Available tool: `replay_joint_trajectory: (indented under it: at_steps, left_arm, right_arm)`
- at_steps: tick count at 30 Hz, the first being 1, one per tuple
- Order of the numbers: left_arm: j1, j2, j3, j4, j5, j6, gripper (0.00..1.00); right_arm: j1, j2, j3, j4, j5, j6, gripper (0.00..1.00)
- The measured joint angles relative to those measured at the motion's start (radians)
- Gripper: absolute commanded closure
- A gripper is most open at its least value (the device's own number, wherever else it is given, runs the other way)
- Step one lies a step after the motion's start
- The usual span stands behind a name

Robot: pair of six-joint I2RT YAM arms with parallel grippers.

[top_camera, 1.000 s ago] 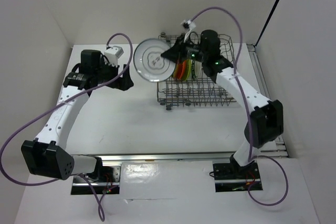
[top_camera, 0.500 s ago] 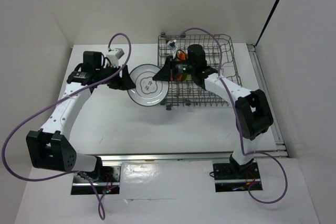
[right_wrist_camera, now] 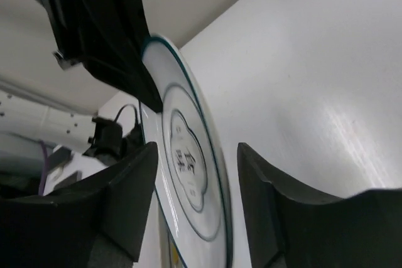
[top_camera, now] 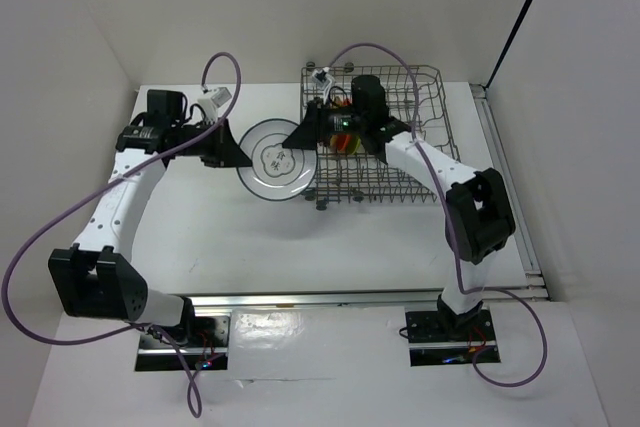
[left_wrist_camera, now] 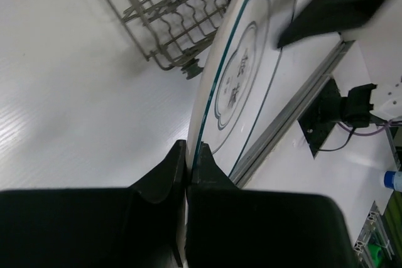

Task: Unload the plates from the dish rack

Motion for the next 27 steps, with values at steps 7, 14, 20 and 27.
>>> replay_joint_trajectory:
  at_steps: [7,14,20,27]
  left_arm:
    - [0.145,0.002,-0.006,0.009,-0.084,-0.025,1.00]
    - [0.245,0.107,-0.047,0.122,-0.135,-0.087,1.00]
    - [0.240,0.302,-0.093,0.171,-0.103,-0.137,1.00]
    - [0.240,0.436,-0.104,0.180,-0.116,-0.133,1.00]
  right_arm:
    - [0.043,-0.014,0.228,-0.246,0.372,-0.124,0.19]
    - [-0.058,-0.077,0.406,-0.499,0.978,-0.206,0.15]
    - [-0.244,0.004,0.539,-0.654,1.147,-0.255,0.13]
    - [-0.267,0.206,0.545,-0.758,1.149,-0.269,0.15]
